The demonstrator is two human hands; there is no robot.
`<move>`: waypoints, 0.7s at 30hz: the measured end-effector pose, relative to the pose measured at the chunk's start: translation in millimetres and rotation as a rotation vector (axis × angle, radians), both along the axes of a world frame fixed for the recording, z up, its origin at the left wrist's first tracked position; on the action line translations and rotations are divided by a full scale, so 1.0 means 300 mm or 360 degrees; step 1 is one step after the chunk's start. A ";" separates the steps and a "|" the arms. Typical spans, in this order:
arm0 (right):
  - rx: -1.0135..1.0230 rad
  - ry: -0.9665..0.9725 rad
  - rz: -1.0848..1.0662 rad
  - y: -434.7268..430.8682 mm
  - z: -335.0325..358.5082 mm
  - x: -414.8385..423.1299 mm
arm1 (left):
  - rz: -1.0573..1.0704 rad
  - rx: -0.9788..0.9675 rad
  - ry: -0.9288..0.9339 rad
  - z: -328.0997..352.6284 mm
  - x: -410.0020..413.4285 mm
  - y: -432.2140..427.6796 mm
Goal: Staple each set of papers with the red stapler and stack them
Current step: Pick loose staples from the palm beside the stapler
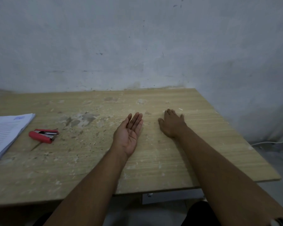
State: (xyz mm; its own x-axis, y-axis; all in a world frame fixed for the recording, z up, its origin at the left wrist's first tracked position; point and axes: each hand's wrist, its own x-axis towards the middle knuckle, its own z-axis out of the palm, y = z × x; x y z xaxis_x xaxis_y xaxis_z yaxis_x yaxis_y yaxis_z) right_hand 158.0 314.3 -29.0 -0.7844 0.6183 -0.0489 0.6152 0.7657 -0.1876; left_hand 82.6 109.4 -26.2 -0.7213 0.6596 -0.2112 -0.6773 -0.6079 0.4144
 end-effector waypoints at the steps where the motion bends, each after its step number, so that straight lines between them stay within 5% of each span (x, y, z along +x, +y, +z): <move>1: 0.0001 0.0025 0.0013 0.002 -0.004 -0.006 | 0.0005 -0.0008 0.0002 -0.001 -0.002 0.001; 12: -0.0026 0.0274 0.0092 -0.113 0.029 0.139 | -0.0009 -0.0046 0.0041 -0.014 -0.017 0.008; 21: -0.0045 0.0635 -0.0249 -0.202 -0.008 0.161 | -0.0023 -0.0112 0.0075 -0.020 0.000 -0.009</move>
